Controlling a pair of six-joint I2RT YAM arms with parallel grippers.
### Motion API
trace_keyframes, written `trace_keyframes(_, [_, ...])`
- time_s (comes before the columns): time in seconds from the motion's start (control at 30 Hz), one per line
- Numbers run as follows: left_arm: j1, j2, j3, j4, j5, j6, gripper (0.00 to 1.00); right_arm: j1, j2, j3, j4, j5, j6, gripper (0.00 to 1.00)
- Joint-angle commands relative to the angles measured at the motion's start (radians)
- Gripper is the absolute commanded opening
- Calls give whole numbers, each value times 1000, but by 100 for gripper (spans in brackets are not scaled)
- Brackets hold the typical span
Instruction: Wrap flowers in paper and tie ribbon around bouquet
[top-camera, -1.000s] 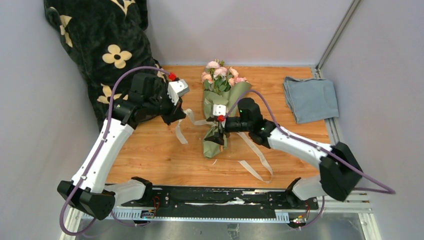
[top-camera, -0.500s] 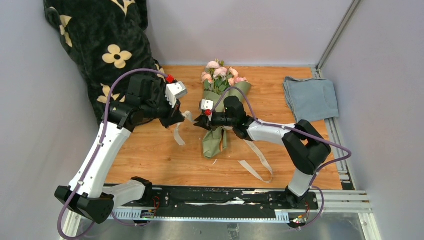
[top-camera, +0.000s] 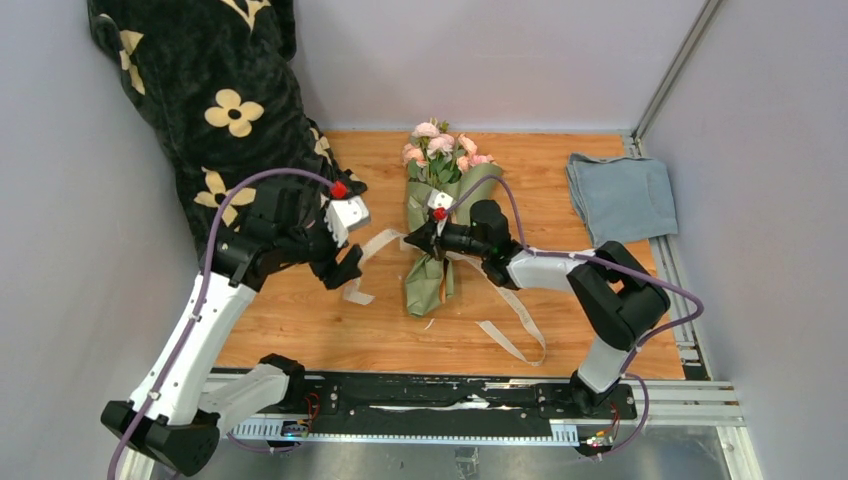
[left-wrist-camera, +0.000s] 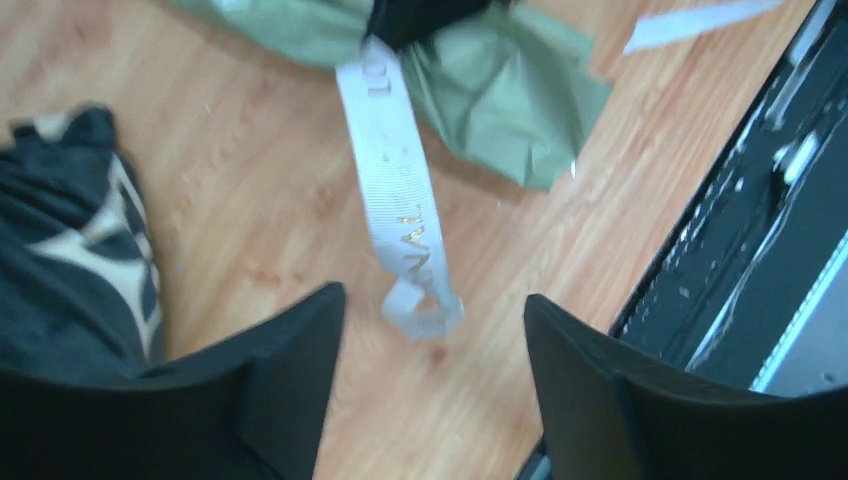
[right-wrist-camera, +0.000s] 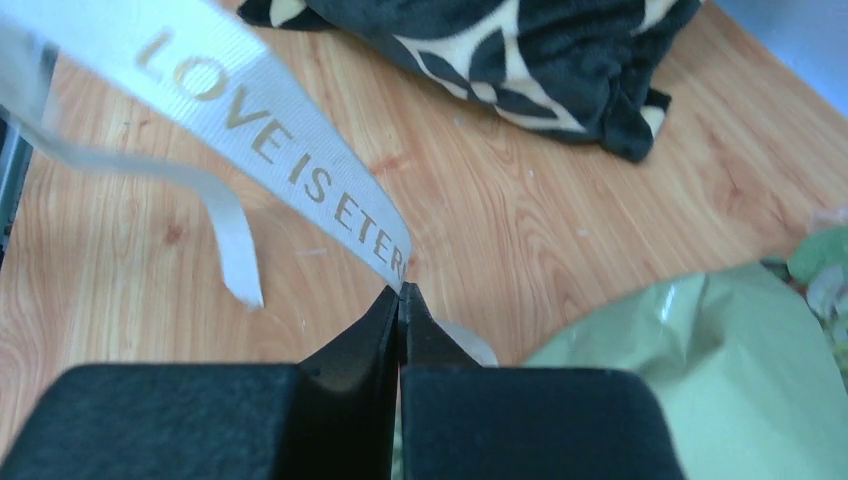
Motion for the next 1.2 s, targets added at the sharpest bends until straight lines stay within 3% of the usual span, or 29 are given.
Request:
trace_keyframes(0.0, [0,-54,-137,-62,-114,183,77,-43,-112,-59,-47,48,-21,0])
trace_keyframes(0.07, [0,-48,-183,-125,-97,220,91,-49,-133,-73,-67,24,-60,0])
trace_keyframes(0.23, [-7,-10,-212,-59,87,350,87,-65,-164,-85,-64,-59,-120,0])
trace_keyframes(0.4, [-36,217,-230,293,258,264,81,-77,-173,-38,-155,-176,-206,0])
trace_keyframes(0.7, [-34,354,-377,1020,388,-106,87,-116,-210,-36,-151,-251,-244,0])
trace_keyframes(0.8, [-18,423,-460,1269,532,-210,91,-123,-205,-30,-148,-258,-236,0])
trace_keyframes(0.9, [-17,465,-502,1297,606,-163,94,-129,-200,-12,-164,-289,-237,0])
trace_keyframes(0.97, [-17,508,-488,1307,568,-175,94,-129,-197,0,-183,-306,-241,0])
trace_keyframes(1.07, [-13,560,-473,1415,530,-248,90,-130,-201,-2,-186,-315,-240,0])
trace_keyframes(1.17, [-12,591,-461,1430,543,-246,70,-130,-204,-3,-191,-308,-240,0])
